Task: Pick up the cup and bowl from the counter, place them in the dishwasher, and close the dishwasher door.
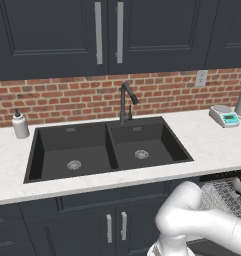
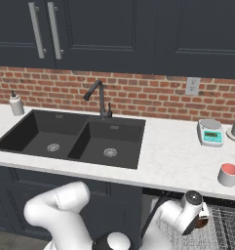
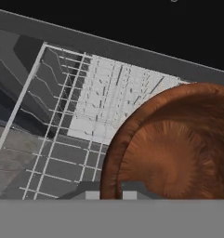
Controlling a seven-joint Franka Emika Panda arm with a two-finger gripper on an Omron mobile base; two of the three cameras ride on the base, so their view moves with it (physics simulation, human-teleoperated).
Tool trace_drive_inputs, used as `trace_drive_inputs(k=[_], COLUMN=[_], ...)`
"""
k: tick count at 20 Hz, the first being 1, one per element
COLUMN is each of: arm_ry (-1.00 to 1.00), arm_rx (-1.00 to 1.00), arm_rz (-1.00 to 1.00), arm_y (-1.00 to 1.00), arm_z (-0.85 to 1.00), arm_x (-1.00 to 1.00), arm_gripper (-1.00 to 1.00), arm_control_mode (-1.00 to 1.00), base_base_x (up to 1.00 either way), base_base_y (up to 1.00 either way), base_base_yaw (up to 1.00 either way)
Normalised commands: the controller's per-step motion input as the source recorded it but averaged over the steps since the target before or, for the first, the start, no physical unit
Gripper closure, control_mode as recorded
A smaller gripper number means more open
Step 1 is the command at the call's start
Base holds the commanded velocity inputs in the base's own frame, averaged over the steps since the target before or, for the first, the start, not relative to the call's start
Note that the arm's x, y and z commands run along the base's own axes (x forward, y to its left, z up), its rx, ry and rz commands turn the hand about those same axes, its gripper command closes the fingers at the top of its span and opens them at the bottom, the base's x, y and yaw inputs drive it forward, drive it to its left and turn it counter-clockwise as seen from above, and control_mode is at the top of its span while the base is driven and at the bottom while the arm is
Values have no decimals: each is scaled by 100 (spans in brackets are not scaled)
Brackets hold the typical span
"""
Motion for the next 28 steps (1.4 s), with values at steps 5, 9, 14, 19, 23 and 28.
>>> trace_drive_inputs(k=[5, 9, 14, 19, 23, 28], arm_ry=[18, 1, 0, 1, 1, 0], arm_rx=[3, 1, 0, 0, 4, 5], arm_rz=[0, 0, 0, 0, 0, 0], arm_y=[-11, -3, 0, 0, 0, 0], arm_z=[-14, 0, -17, -33, -61, -65], arm_x=[28, 1, -5, -1, 0, 1], arm_gripper=[100, 100, 100, 100, 100, 100], arm_control_mode=[-100, -100, -100, -100, -100, -100], base_base_x=[0, 0, 0, 0, 0, 0], base_base_y=[0, 0, 0, 0, 0, 0], base_base_yaw=[0, 0, 0, 0, 0, 0])
